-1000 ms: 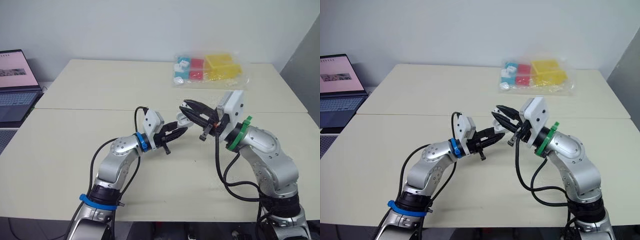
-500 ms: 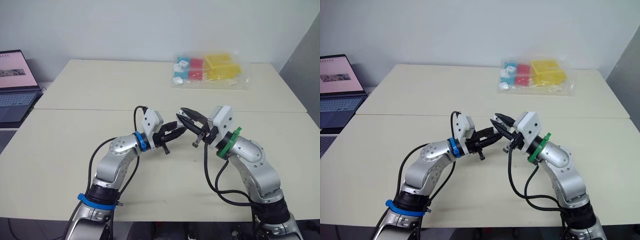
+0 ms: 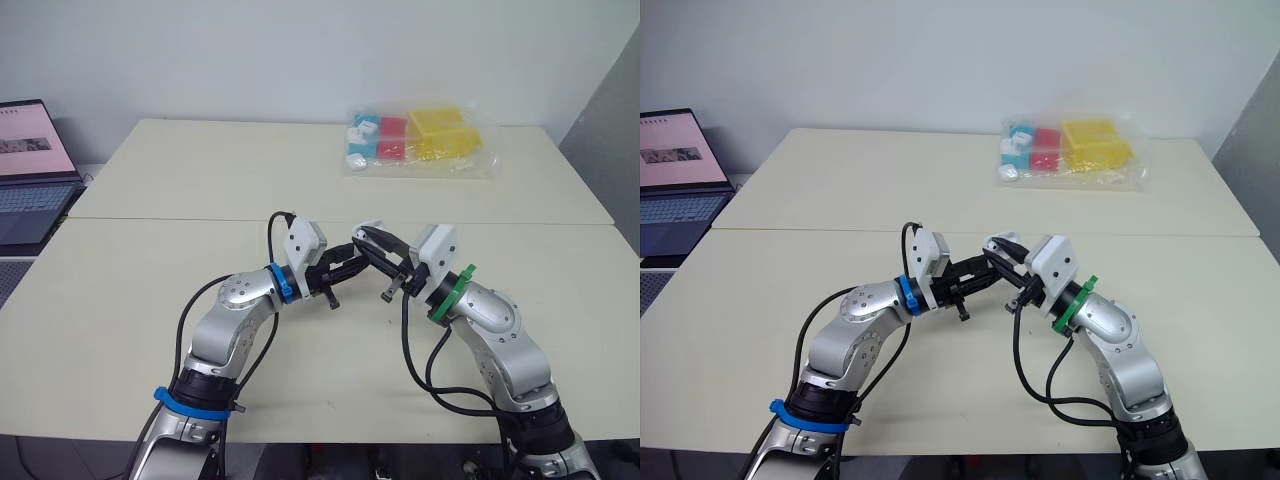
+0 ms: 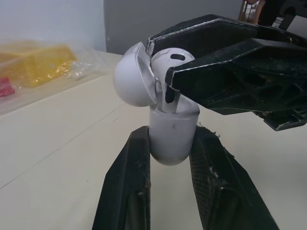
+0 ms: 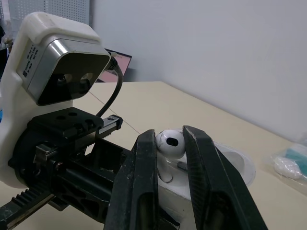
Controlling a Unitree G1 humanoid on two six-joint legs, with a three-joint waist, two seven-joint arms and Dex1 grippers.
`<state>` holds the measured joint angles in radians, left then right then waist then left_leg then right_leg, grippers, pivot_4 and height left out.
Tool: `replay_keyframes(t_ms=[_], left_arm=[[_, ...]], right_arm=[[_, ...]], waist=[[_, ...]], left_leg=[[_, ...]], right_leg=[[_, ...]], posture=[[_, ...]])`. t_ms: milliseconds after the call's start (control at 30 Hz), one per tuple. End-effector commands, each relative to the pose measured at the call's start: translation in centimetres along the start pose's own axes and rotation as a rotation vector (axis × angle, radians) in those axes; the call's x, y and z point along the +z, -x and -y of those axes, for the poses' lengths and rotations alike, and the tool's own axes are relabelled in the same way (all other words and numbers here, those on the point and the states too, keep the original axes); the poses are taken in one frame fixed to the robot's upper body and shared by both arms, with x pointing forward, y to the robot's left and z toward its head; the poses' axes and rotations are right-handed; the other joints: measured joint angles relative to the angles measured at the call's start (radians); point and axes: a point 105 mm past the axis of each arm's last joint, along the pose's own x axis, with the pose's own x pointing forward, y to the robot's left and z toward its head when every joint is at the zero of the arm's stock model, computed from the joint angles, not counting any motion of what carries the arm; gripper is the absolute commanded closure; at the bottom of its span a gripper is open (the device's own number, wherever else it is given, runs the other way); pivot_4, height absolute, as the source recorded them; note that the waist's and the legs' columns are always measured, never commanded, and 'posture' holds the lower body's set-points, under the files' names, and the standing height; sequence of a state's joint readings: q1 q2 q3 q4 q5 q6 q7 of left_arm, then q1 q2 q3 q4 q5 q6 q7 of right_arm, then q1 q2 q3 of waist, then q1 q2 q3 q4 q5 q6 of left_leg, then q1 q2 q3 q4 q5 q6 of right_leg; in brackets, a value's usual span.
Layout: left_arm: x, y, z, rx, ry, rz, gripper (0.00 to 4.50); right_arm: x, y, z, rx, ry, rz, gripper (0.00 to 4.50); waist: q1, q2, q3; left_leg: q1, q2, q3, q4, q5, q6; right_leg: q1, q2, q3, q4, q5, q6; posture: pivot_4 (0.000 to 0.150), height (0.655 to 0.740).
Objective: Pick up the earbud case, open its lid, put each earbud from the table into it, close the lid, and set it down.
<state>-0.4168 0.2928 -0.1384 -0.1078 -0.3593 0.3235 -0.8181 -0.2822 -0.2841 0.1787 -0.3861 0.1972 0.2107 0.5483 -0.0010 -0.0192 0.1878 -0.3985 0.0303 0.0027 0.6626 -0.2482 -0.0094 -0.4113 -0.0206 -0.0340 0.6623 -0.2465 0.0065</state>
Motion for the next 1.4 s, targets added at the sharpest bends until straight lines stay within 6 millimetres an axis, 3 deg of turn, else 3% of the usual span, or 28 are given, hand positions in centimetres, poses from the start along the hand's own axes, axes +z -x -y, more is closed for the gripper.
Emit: replay_keyframes(t_ms=[33, 533, 933, 1133, 1400], left_arm=[[1.9, 0.0, 0.2, -0.012, -0.04, 0.062, 3.74], [2.0, 0.1, 0.2, -0.007, -0.033, 0.066, 3.74], [1.9, 0.1, 0.2, -0.007, -0.032, 0.063, 3.74], [1.9, 0.2, 0.2, -0.004, -0.031, 0.062, 3.74], [1.1, 0.4, 0.0, 0.007, -0.039, 0.047, 3.74]], right_arm=[[0.6, 0.0, -0.1, -0.011, 0.01, 0.029, 4.07], [-0.4, 0.7, -0.1, -0.035, -0.093, -0.008, 4.07], [0.6, 0.4, 0.0, -0.031, -0.063, 0.009, 0.0], [1.4, 0.8, 0.1, -0.025, -0.05, 0.017, 0.0], [6.0, 3.1, 0.7, 0.1, 0.008, 0.021, 0.0]], waist=[[0.0, 0.0, 0.0], [0.0, 0.0, 0.0], [0.0, 0.0, 0.0], [0.0, 0.0, 0.0], [0.001, 0.0, 0.0]], left_leg=[[0.0, 0.0, 0.0, 0.0, 0.0, 0.0], [0.0, 0.0, 0.0, 0.0, 0.0, 0.0], [0.0, 0.0, 0.0, 0.0, 0.0, 0.0], [0.0, 0.0, 0.0, 0.0, 0.0, 0.0], [0.0, 0.0, -0.001, 0.0, 0.0, 0.0]], right_leg=[[0.0, 0.0, 0.0, 0.0, 0.0, 0.0], [0.0, 0.0, 0.0, 0.0, 0.0, 0.0], [0.0, 0.0, 0.0, 0.0, 0.0, 0.0], [0.0, 0.0, 0.0, 0.0, 0.0, 0.0], [0.0, -0.001, 0.0, -0.001, 0.0, 0.0]], posture=[[0.15, 0.7345], [0.15, 0.7345], [0.15, 0.7345], [0.15, 0.7345], [0.15, 0.7345]])
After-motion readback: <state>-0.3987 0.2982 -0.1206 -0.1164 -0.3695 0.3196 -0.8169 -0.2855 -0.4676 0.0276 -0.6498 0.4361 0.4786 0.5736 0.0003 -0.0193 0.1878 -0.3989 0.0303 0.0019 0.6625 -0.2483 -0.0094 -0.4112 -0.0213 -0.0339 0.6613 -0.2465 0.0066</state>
